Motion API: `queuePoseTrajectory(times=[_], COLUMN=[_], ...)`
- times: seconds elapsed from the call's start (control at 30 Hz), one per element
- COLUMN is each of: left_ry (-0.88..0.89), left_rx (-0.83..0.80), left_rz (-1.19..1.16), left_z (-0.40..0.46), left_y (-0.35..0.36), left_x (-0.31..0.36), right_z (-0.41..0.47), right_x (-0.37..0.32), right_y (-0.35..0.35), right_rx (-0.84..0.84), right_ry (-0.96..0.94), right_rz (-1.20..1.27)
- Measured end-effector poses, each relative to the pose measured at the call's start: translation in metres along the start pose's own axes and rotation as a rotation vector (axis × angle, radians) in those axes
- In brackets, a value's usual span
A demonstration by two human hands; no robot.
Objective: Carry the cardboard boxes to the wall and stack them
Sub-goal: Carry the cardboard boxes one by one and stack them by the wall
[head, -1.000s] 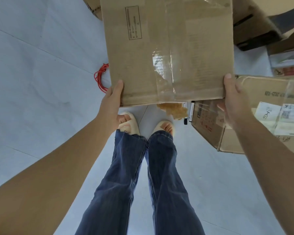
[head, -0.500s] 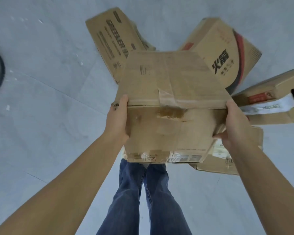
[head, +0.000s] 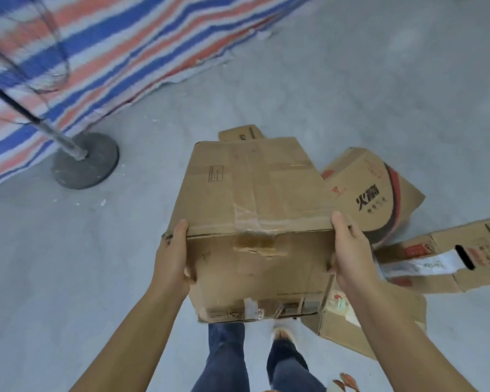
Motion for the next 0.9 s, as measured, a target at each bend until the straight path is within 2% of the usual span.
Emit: queuePoseTrajectory(times=[0.37,0.7,0.9], left_ry=[0.012,-0.028,-0.052], left_rx=[0.222,0.478,0.637], left_rz=[-0.221,-0.434,-0.573], left_z=[-0.12,-0.186,-0.245], left_y=[-0.054,-0.158,-0.25], left_x=[-0.057,-0.115,-0.172], right_z=[-0.052,-0.14,-0.225], right_x=[0.009,0.037,0.1], right_y=[-0.035,0.007,0.048], right_rx=[-0.207,-0.491,-0.663], right_ry=[-0.168,-0.26,-0.308], right_rz=[-0.203,-0.4,-0.548])
Point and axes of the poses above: each hand's wrist, its own z-axis towards the middle knuckle, its own y-axis out of the palm, x = y × z, the point moved 2 cm from there along z, towards the middle knuckle, and after that the axes turned 11 degrees about y, right-handed, at the moved point
